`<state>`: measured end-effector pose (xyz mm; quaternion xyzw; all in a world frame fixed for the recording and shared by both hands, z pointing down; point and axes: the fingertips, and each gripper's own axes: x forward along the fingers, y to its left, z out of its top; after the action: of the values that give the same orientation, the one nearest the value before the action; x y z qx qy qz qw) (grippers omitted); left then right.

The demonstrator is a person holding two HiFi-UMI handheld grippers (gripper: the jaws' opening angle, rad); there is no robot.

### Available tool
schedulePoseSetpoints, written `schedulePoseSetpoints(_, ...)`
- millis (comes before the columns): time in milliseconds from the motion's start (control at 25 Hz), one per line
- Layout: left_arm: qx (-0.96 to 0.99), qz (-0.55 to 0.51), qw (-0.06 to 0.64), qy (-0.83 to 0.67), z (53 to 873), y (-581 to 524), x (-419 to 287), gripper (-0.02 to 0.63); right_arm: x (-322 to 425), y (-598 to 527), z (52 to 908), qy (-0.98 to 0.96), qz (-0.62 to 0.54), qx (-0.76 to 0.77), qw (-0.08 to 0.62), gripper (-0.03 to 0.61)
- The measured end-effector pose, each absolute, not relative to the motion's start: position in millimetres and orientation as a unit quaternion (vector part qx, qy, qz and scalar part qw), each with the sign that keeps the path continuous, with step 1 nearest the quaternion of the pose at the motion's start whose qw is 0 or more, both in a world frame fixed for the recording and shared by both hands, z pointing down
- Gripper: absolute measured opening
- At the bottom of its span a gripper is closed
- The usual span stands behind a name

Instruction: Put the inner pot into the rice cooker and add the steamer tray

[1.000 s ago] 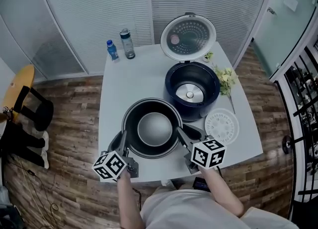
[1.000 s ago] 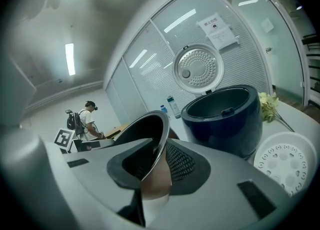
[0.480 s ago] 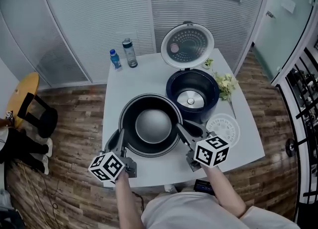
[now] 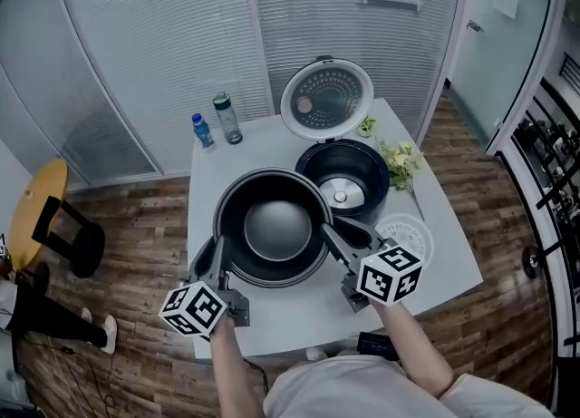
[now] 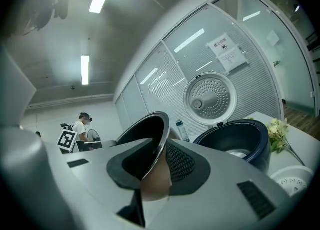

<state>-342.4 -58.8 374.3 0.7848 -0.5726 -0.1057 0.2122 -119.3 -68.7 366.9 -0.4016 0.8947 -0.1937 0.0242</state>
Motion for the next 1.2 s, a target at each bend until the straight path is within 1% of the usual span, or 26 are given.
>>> schedulePoseSetpoints(320,0.805,-0.119,0.189,-0.549,345.6,-70.0,-323.5,0.064,-99.5,-68.3,339.6,0.881,-0.186,-0.430,0.059,0.087)
schedulePoseSetpoints(480,0.815,-0.123,0.188,-0.534,338.9,-77.0,-310.1,0.064,-86.3,-67.4,335.4,0.875,-0.182,-0.445,0.058,0.086)
schedulePoseSetpoints(1200,0.847,-0.124,0.171,-0.487,313.8,-117.1,-244.8,0.063,-22.9,-82.5,323.2,0.849,-0.191,-0.481,0.102,0.086)
